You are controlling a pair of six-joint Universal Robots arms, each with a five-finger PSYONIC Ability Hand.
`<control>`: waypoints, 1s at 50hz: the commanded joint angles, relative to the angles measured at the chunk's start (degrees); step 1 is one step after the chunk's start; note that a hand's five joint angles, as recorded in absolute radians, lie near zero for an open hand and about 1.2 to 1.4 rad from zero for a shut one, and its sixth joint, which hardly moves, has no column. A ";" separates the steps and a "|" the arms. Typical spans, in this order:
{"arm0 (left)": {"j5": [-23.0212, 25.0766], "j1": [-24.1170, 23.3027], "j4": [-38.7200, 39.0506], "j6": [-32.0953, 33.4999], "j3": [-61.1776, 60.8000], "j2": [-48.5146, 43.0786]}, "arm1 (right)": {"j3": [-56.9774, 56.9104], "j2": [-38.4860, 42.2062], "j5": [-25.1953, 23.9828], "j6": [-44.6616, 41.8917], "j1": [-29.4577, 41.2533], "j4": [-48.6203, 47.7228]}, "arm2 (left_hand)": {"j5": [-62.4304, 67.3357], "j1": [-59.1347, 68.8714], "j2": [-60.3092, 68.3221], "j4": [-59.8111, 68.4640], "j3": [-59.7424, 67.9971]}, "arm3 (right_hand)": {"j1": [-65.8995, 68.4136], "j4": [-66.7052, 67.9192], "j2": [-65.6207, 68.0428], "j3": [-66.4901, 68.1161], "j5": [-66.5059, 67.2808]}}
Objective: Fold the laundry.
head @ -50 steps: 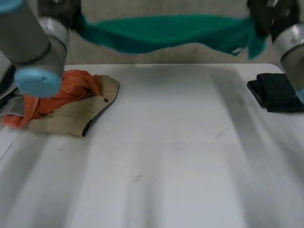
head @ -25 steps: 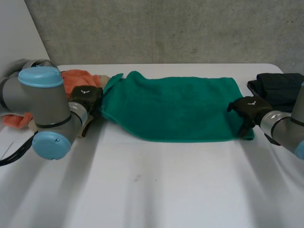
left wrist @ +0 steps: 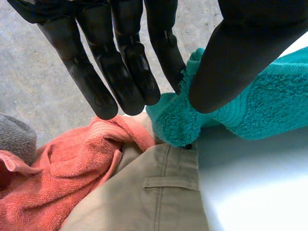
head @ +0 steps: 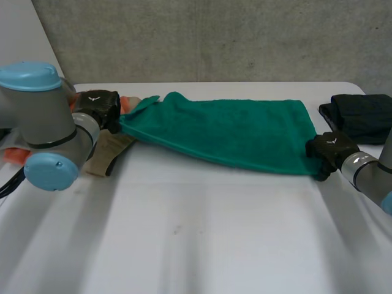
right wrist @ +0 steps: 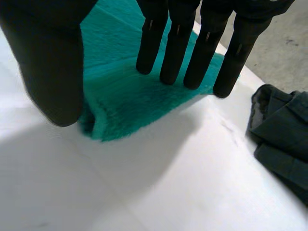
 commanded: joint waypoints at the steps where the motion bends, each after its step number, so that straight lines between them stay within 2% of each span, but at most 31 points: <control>1: 0.01 0.00 -1.61 -0.45 0.06 0.21 | -2.29 2.12 0.23 2.54 -0.25 -5.19 | 14.15 14.36 11.47 11.35 11.77 | 41.93 41.96 41.85 41.82 41.85; 8: -0.17 -0.71 -4.42 0.16 -1.78 1.44 | 1.21 -1.39 -0.29 5.71 -0.69 -6.95 | 14.15 14.36 11.47 11.35 11.77 | 42.12 42.15 42.04 42.01 42.04; 11: -0.08 -1.32 -7.67 2.26 -3.89 3.54 | 3.50 -6.39 -1.17 3.60 -0.95 -5.03 | 14.15 14.36 11.47 11.35 11.77 | 42.12 42.15 42.04 42.01 42.04; 14: -0.17 -2.29 -13.64 8.14 -7.75 6.97 | 6.84 -12.54 -2.84 -2.80 -2.18 2.78 | 14.15 14.36 11.47 11.35 11.77 | 42.12 42.15 42.04 42.01 42.04; 15: -0.17 -2.46 -15.48 10.34 -8.98 8.02 | 7.63 -14.04 -3.36 -5.17 -2.80 5.41 | 14.15 14.36 11.47 11.35 11.77 | 42.12 42.15 42.04 42.01 42.04; 16: -0.17 -2.55 -18.37 13.84 -11.87 10.12 | 9.38 -16.75 -3.72 -11.11 -4.37 11.09 | 14.15 14.36 11.47 11.35 11.77 | 42.12 42.15 42.04 42.01 42.04; 19: 0.10 -2.55 -21.82 18.69 -16.89 13.73 | 12.55 -20.81 -3.02 -22.99 -7.54 21.84 | 14.15 14.36 11.47 11.35 11.77 | 42.12 42.15 42.04 42.01 42.04; 20: 0.27 -2.38 -23.48 21.93 -20.47 16.27 | 15.00 -23.08 -2.15 -31.82 -9.55 28.66 | 14.15 14.36 11.47 11.35 11.77 | 42.12 42.15 42.04 42.01 42.04; 22: 0.80 -2.11 -24.12 24.67 -23.57 18.48 | 17.03 -25.12 -1.88 -40.31 -11.32 34.50 | 14.15 14.36 11.47 11.35 11.77 | 42.12 42.15 42.04 42.01 42.04; 24: 2.02 -1.94 -23.94 27.83 -26.82 21.02 | 18.87 -26.79 -1.70 -46.91 -12.12 35.76 | 14.15 14.36 11.47 11.35 11.77 | 42.12 42.15 42.04 42.01 42.04; 29: 3.35 -2.90 -22.28 29.43 -27.28 20.78 | 17.84 -26.27 -1.79 -41.06 -9.66 30.59 | 14.15 14.36 11.47 11.35 11.77 | 42.12 42.15 42.04 42.01 42.04; 38: -1.22 -3.34 -13.84 23.72 -16.66 12.78 | 10.20 -19.60 -0.91 -32.36 -5.80 23.81 | 14.15 14.36 11.47 11.35 11.77 | 42.12 42.15 42.04 42.01 42.04; 42: -1.66 -3.96 -9.10 21.96 -7.87 8.74 | 3.08 -16.17 1.63 -28.23 -2.02 20.48 | 14.15 14.36 11.47 11.35 11.77 | 42.12 42.15 42.04 42.01 42.04; 45: -1.49 -4.49 -4.54 21.17 4.49 5.76 | -8.66 -12.75 4.44 -23.14 0.79 15.31 | 14.15 14.36 11.47 11.35 11.77 | 42.12 42.15 42.04 42.01 42.04; 50: -1.04 -4.05 0.66 20.73 22.36 4.95 | -25.91 -11.42 9.28 -13.47 2.73 6.33 | 14.15 14.36 11.47 11.35 11.77 | 42.12 42.15 42.04 42.01 42.04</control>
